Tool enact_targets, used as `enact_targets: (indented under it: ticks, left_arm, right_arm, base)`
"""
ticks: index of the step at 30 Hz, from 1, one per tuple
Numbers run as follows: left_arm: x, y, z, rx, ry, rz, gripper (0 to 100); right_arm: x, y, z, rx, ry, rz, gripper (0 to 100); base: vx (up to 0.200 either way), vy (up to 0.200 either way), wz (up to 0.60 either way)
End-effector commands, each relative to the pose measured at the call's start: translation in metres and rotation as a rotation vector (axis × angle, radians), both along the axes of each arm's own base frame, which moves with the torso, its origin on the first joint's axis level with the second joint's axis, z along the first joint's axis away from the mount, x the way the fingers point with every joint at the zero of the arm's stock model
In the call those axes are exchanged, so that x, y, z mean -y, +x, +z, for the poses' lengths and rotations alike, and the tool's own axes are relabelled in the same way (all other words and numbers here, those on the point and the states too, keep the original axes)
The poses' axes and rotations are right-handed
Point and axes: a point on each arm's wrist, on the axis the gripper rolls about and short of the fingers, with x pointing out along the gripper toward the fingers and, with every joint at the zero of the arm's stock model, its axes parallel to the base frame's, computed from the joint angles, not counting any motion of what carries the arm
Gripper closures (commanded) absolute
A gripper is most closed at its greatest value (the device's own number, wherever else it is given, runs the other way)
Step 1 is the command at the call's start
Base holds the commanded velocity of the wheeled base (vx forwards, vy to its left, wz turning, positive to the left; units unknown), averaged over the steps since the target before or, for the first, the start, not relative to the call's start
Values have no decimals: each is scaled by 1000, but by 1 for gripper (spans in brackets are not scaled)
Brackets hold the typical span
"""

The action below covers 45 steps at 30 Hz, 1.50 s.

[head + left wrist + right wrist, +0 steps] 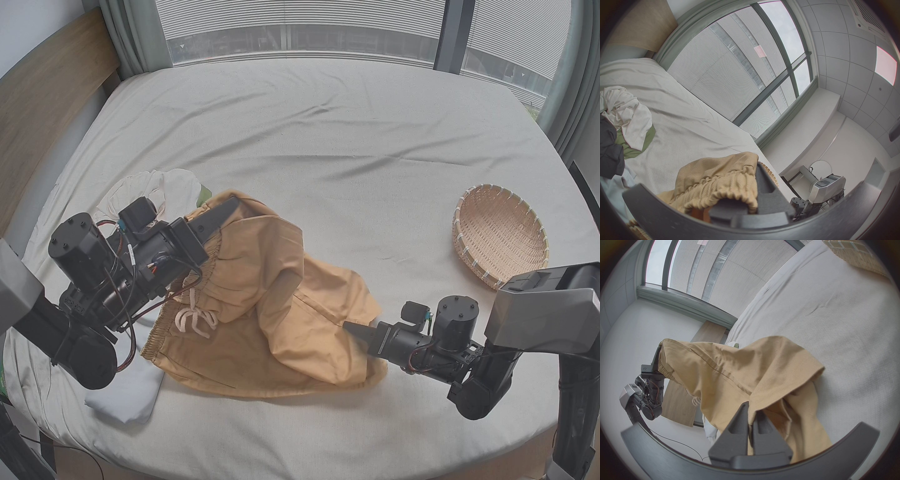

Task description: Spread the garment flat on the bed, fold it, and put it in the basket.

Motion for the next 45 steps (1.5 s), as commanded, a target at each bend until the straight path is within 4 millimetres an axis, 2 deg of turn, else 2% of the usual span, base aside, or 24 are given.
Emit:
enact_targets:
  ticks: [1,10,16,17,25,29,33,34,36,38,39,42,45]
  left_arm:
    - [-1,0,0,-1,0,4,100]
    - [0,-1,0,-1,0,-1,100]
    - [0,-1,0,-1,0,-2,100]
    - [0,-1,0,1,1,-2,100]
    - [0,-2,-2,-8,6,-3,100]
    - [0,-6,-6,-27,10,-13,100]
    - [6,-13,16,41,-21,-49,100]
    - [6,-13,18,50,-26,-53,100]
    - [17,-10,37,115,-55,-84,100]
    - [20,-10,40,126,-60,-91,100]
    - [25,-6,46,137,-64,-101,100]
    - [28,-1,54,145,-63,-104,100]
    - [29,0,67,174,-59,-131,100]
  right_arm:
    - [7,-3,7,5,6,4,0]
    - [-19,3,-1,25,19,55,0]
    - [-19,3,-2,25,19,55,0]
    - [-18,3,-2,24,18,52,100]
    - [-11,8,0,31,19,3,100]
    - [-2,5,15,52,28,-37,100]
    - [12,-6,55,128,73,-57,100]
    - [13,-8,58,134,76,-57,100]
    - [23,-26,92,208,113,-54,100]
    - [26,-32,101,230,125,-52,100]
    - [32,-43,121,280,154,-52,100]
    - [41,-53,143,343,187,-64,100]
    - [60,-54,162,383,190,-122,100]
  base:
    - [0,0,0]
    - [0,0,0]
    - [0,0,0]
    - [0,0,0]
    - [0,0,0]
    - [0,0,0]
    - [0,0,0]
    - [0,0,0]
    - [0,0,0]
    - [0,0,0]
    - [0,0,0]
    - [0,0,0]
    - [0,0,0]
